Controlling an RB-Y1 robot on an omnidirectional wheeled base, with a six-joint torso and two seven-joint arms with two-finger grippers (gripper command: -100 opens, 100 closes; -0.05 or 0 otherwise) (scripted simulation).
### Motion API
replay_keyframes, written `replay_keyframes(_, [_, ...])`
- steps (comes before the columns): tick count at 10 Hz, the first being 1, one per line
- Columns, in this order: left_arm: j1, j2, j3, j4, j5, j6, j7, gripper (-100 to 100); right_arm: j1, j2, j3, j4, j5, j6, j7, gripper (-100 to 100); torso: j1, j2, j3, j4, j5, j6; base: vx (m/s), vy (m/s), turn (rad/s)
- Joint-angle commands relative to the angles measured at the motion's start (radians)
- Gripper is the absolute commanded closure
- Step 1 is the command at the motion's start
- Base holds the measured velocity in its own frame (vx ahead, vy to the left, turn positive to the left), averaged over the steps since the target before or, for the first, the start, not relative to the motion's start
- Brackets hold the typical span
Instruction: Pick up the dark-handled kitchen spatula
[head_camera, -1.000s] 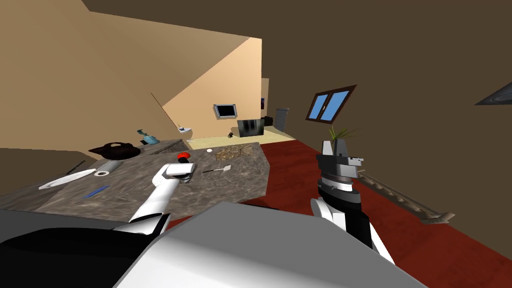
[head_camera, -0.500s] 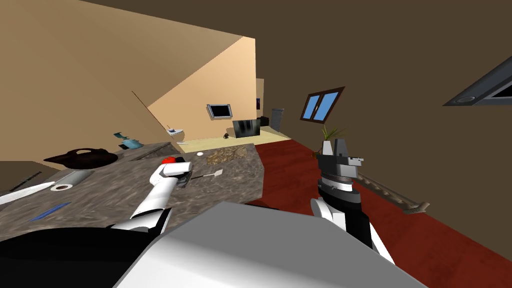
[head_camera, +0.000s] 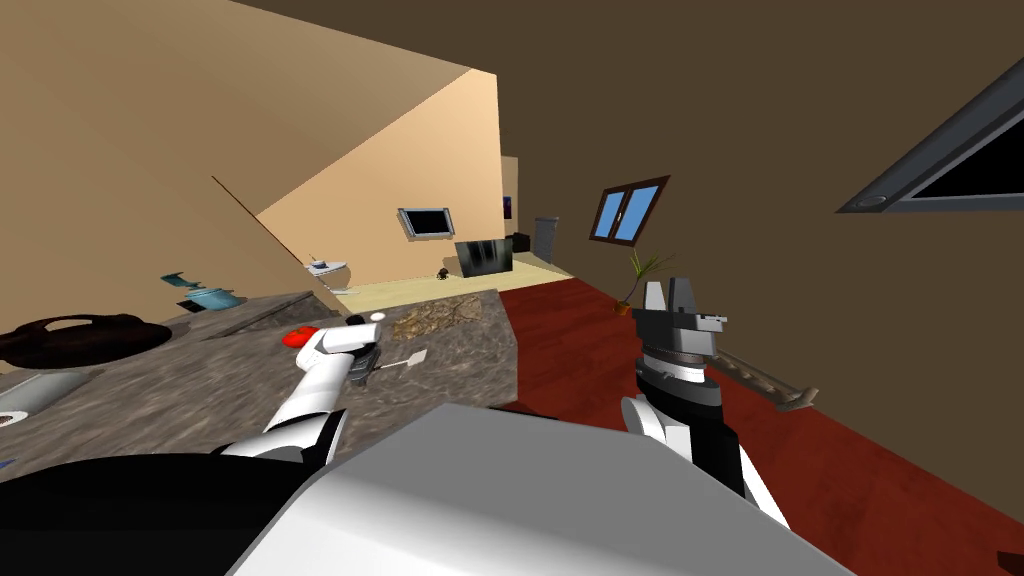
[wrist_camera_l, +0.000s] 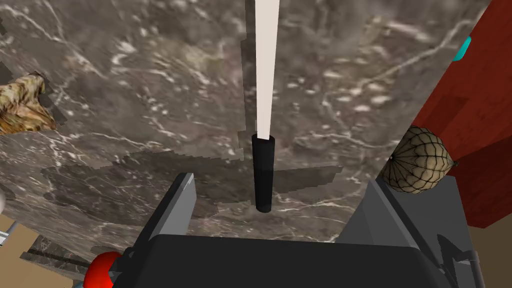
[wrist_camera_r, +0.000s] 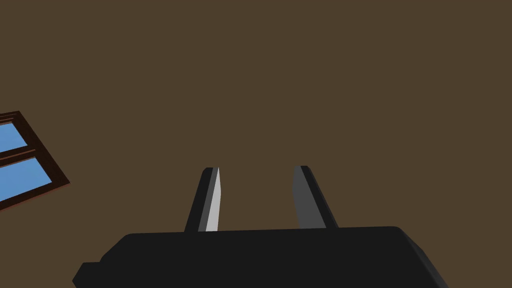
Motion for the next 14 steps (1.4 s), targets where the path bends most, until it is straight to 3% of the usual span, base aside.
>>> replay_keyframes(1, [-0.015,0.005,0.016,0.036,0.004,0.048,-0.025,-100,0.0,0.0,0.0,0.0,0.0,0.0,0.0,0,0.0,0.0,0.0,0.0,0.0,0.0,0.111,-0.095,-0.146])
replay_keyframes(5, [-0.038,0.019,0.041,0.093,0.011,0.126,-0.064,-100,0.0,0.0,0.0,0.0,0.0,0.0,0.0,0,0.003,0.004,0.002,0.001,0.0,-0.001,0.047,-0.057,-0.044])
replay_keyframes(6, [-0.036,0.017,0.038,0.084,0.01,0.115,-0.058,-100,0.0,0.0,0.0,0.0,0.0,0.0,0.0,0,0.003,0.005,0.003,0.001,0.001,0.0,0.004,-0.018,-0.01])
replay_keyframes(7, [-0.037,0.017,0.038,0.086,0.01,0.119,-0.059,0,0.0,0.0,0.0,0.0,0.0,0.0,0.0,0,0.004,0.006,0.003,0.001,0.001,-0.001,0.0,0.0,0.0])
replay_keyframes(8, [-0.03,0.026,0.048,0.123,0.016,0.085,-0.08,-100,0.0,0.0,0.0,0.0,0.0,0.0,0.0,0,0.005,0.006,0.004,0.001,0.001,-0.001,0.016,-0.016,0.03])
replay_keyframes(14, [-0.01,0.052,0.077,0.237,0.035,-0.016,-0.144,-100,0.0,0.0,0.0,0.0,0.0,0.0,0.0,0,0.005,0.006,0.004,0.001,0.001,-0.001,0.015,-0.022,0.044])
